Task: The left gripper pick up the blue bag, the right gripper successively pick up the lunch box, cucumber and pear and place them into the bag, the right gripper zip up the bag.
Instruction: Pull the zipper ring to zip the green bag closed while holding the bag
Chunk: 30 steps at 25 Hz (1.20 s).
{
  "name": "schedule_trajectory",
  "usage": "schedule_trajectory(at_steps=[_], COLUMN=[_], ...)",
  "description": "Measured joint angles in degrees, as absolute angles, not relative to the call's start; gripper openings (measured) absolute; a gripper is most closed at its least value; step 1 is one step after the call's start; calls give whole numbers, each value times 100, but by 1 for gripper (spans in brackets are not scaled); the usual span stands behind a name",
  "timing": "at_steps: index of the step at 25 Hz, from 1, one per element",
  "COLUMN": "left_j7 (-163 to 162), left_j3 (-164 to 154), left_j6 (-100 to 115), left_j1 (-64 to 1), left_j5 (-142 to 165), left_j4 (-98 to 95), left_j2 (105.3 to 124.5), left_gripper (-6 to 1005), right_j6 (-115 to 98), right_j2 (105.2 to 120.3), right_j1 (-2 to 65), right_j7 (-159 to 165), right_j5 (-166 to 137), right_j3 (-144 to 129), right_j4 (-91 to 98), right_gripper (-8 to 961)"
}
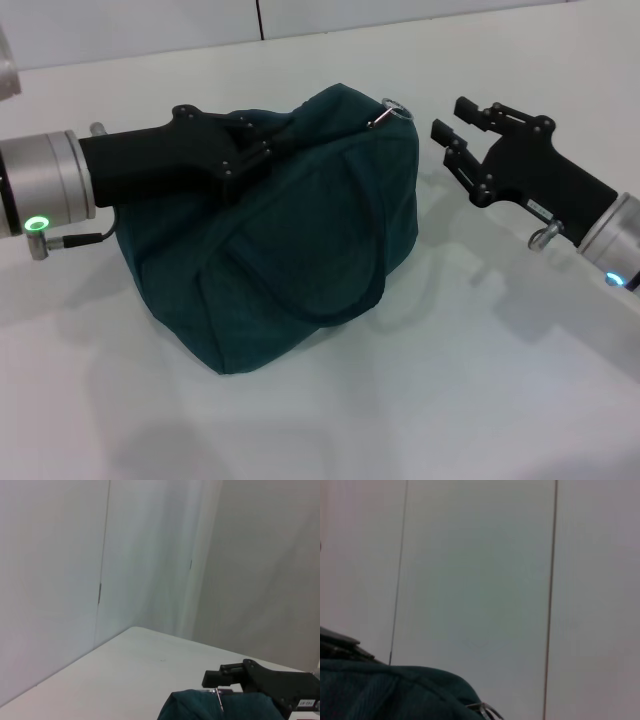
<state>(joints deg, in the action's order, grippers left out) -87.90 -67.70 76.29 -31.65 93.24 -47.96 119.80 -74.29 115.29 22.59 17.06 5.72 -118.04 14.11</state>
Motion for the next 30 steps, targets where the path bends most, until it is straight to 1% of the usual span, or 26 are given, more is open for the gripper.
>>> schedule_trajectory(at_steps=[2, 30], left_j7=[-8784, -8657], left_j3=[-6777, -6811], left_j6=[7630, 7698], left_j1=[-3168, -3164], left_j5=[9324, 9175], left_j4=[-4795, -4658], left_j2=[11980, 11978], left_gripper=[109, 102], right_j6=[-7419, -7262], right_j2=[11537, 11561], right_j1=[2291, 2443], right_j7=[1651, 1398], right_j5=[516, 35], right_j3=[-11810, -11816], right_j4=[1428, 1993], right_gripper=[310, 296])
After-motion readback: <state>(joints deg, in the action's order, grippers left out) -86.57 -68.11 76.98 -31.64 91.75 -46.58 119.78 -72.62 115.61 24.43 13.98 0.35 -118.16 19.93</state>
